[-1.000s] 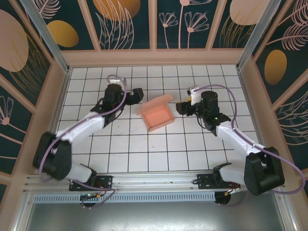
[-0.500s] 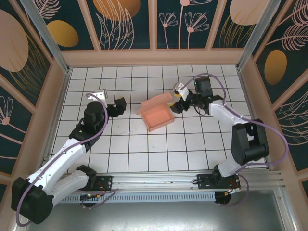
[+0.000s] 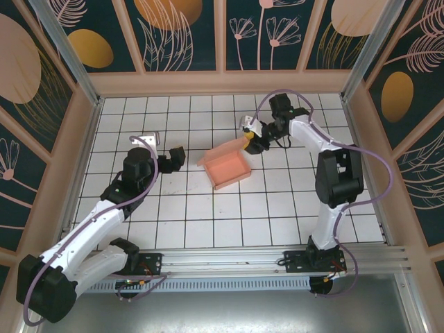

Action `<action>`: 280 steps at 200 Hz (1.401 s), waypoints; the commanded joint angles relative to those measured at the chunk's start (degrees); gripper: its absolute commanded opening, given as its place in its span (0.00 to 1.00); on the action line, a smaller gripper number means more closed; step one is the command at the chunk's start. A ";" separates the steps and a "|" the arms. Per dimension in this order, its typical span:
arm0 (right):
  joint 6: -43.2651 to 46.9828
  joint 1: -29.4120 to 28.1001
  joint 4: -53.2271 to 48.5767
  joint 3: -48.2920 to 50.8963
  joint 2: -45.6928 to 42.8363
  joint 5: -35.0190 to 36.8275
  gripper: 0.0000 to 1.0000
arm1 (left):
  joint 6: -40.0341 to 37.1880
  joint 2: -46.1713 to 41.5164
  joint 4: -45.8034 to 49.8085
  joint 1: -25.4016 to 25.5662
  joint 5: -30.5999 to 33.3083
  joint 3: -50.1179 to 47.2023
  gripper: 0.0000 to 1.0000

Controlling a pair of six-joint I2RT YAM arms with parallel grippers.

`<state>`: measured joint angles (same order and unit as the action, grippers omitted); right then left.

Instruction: Fold the paper box

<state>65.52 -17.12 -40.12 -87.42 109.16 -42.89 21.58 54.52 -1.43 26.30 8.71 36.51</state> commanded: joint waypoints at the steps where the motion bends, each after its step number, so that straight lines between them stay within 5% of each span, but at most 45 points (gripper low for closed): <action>1: 2.80 -0.01 -6.47 -3.27 1.67 0.69 0.33 | -1.87 1.23 0.20 0.06 -1.19 -0.05 0.99; 89: 1.55 -0.44 -8.63 -8.53 5.00 7.13 0.19 | -2.41 3.57 -0.50 0.09 -2.73 0.80 0.99; 116: 1.50 -0.57 -9.98 -10.00 5.82 7.54 0.00 | -2.34 3.57 -0.59 0.05 -2.78 0.71 0.99; 175: -0.90 -1.93 -6.64 -7.42 2.57 8.16 0.00 | -8.80 12.00 4.52 0.78 -10.93 8.41 0.97; 224: -5.20 -2.50 -8.67 -8.36 3.22 10.41 0.00 | -18.09 19.68 14.90 5.75 -9.11 18.87 0.95; 280: -5.27 -2.54 -8.22 -7.55 1.43 10.73 0.00 | -23.41 27.21 24.67 5.90 -11.34 29.28 0.76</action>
<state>60.93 -19.25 -46.50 -95.48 113.51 -33.58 2.55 77.82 15.40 32.25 -1.30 60.47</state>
